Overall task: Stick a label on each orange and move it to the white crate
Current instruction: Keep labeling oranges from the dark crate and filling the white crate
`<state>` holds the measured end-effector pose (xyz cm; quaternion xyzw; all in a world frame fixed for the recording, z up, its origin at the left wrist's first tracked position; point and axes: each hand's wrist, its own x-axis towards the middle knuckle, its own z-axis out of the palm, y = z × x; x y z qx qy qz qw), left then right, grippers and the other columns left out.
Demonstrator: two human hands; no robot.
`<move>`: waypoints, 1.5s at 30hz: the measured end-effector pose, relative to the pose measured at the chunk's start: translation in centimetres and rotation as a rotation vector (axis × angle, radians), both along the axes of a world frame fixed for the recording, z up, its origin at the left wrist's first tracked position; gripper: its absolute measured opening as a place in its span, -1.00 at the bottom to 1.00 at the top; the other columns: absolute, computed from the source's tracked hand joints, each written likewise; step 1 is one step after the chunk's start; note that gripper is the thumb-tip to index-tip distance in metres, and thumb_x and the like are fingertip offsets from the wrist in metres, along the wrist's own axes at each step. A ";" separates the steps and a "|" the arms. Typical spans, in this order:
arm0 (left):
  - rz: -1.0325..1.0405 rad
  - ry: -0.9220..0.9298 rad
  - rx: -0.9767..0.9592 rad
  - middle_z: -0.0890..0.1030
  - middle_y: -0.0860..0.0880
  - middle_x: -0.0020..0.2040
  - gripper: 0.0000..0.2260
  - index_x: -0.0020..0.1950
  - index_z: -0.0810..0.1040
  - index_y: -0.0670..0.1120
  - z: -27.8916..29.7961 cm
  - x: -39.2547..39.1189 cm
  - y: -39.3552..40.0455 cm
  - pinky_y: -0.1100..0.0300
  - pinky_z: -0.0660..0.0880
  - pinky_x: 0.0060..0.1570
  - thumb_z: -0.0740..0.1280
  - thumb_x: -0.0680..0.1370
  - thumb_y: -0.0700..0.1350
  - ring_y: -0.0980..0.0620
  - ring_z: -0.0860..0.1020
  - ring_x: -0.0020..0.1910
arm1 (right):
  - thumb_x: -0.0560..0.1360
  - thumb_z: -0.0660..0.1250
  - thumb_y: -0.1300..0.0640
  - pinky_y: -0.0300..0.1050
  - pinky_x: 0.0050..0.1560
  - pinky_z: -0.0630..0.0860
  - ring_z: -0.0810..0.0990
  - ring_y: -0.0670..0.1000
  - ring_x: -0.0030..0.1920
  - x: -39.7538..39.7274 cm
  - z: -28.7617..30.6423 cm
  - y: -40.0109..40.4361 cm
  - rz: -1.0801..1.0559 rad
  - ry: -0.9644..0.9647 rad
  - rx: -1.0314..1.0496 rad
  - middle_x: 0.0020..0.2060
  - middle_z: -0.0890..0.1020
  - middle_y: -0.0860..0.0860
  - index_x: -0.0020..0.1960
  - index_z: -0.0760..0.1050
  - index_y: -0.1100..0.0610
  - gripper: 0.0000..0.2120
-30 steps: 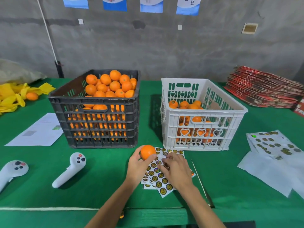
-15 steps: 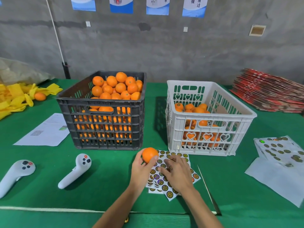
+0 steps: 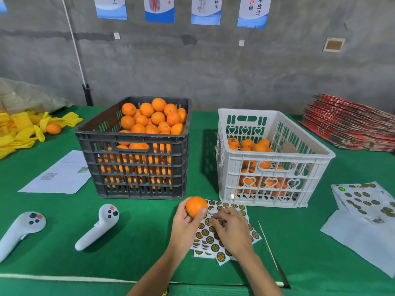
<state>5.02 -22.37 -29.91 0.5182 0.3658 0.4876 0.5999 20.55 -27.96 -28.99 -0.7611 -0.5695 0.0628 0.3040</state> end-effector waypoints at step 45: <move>0.012 0.214 0.353 0.68 -0.05 0.11 -0.59 0.48 0.43 -0.07 22.2 5.1 7.8 0.07 0.70 -0.07 0.32 0.67 0.05 0.03 0.74 -0.12 | 0.64 0.31 -0.08 -0.06 0.34 0.47 0.52 0.02 0.36 7.4 19.9 5.5 -0.134 -0.235 0.410 0.41 0.53 -0.02 0.52 0.38 0.06 -0.50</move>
